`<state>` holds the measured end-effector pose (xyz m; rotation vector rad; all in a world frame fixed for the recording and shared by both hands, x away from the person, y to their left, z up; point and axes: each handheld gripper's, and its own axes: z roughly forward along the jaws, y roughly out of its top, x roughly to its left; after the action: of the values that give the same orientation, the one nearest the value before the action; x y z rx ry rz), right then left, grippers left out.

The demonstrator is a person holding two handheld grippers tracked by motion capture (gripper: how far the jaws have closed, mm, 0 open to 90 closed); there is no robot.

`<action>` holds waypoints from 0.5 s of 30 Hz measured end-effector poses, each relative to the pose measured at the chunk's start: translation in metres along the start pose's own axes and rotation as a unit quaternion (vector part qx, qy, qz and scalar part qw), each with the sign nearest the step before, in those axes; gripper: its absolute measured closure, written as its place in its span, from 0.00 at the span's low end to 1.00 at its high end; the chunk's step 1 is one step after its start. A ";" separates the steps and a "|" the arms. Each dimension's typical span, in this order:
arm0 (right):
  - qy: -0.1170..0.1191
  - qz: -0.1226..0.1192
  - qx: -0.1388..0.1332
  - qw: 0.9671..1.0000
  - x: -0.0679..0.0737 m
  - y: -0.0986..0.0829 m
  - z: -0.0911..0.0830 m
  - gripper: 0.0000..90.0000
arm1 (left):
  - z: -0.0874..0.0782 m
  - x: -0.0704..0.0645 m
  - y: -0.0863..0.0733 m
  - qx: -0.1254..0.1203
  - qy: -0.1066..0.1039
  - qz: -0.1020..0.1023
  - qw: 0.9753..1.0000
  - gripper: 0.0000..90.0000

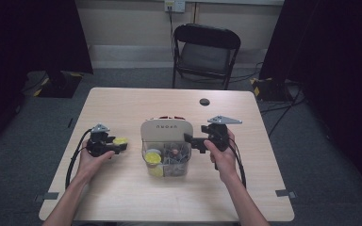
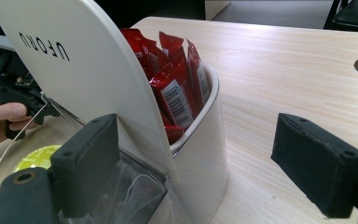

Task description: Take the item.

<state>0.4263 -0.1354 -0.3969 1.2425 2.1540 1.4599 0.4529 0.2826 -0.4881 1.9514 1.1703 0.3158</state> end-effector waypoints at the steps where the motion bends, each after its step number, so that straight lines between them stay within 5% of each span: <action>1: 0.001 0.001 0.001 1.000 0.000 0.000 0.000 0.16 | -0.001 0.000 0.000 0.000 0.000 -0.003 1.000 0.23; 10: 0.001 0.002 0.000 1.000 0.001 0.000 0.000 0.16 | -0.015 -0.004 -0.005 -0.014 0.000 0.001 1.000 0.23; 15: -0.006 -0.006 -0.002 1.000 0.003 0.002 -0.001 0.16 | -0.022 -0.010 -0.014 0.009 -0.004 0.015 1.000 0.22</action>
<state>0.4246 -0.1337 -0.3942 1.2321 2.1453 1.4484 0.4257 0.2888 -0.4830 1.9865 1.1435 0.3137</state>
